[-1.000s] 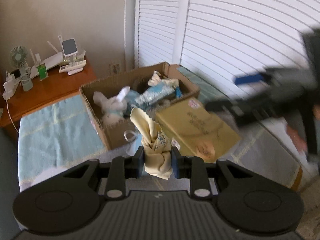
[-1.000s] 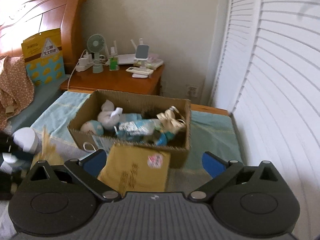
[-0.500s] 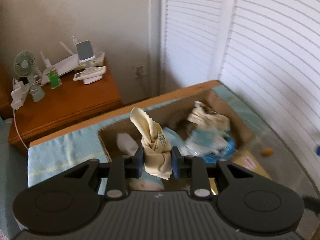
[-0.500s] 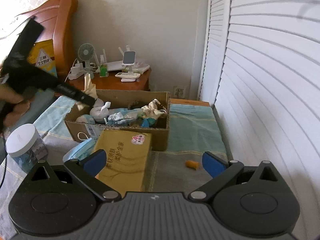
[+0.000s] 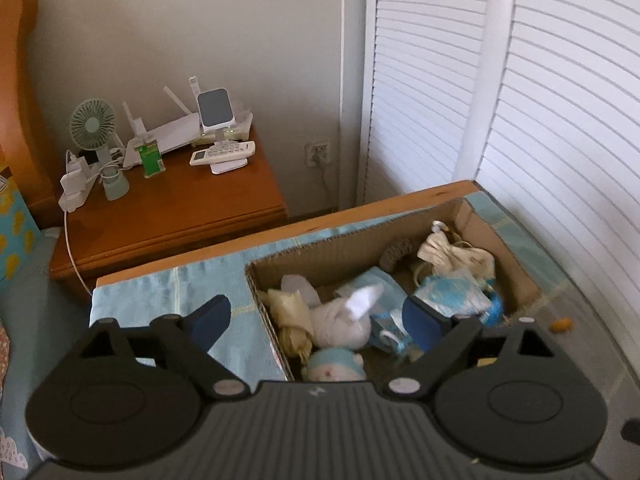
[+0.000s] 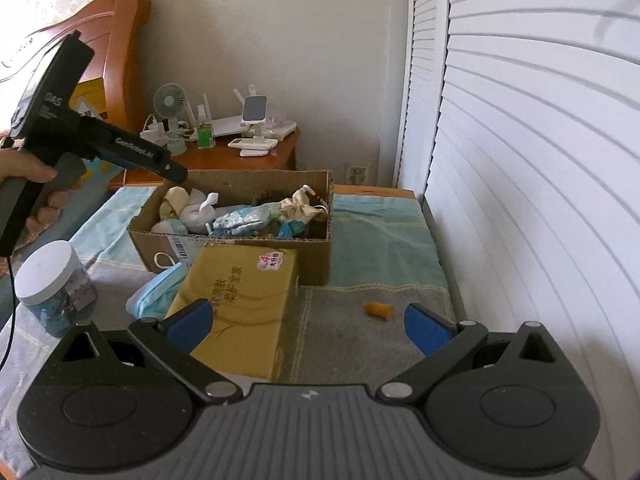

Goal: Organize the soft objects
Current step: 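Withdraw both tools from the box toward the light blue pouch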

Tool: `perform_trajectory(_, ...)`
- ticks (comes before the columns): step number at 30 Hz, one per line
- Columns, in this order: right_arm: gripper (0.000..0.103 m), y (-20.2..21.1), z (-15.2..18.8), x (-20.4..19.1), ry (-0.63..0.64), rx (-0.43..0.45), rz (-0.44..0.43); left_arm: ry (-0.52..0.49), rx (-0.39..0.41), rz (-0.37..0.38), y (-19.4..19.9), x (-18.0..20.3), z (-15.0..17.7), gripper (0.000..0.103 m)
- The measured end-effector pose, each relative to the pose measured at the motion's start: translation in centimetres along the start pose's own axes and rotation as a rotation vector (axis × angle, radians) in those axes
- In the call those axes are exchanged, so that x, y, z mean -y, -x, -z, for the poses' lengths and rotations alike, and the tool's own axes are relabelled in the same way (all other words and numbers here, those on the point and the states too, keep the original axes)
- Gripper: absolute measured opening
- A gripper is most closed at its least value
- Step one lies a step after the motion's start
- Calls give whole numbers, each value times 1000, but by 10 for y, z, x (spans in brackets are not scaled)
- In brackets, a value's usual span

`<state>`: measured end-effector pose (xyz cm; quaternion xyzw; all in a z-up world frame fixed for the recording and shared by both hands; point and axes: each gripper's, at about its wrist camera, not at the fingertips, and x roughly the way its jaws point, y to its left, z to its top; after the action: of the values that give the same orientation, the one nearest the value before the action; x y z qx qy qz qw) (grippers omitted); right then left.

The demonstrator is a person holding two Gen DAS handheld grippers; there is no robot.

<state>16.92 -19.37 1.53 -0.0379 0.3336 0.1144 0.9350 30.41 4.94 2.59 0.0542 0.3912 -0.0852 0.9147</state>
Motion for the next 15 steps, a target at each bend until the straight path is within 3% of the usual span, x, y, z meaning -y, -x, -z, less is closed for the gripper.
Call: perform_trajectory(15, 103, 24, 21, 2, -11, 2, 15, 8, 28, 91, 73, 34, 77, 97)
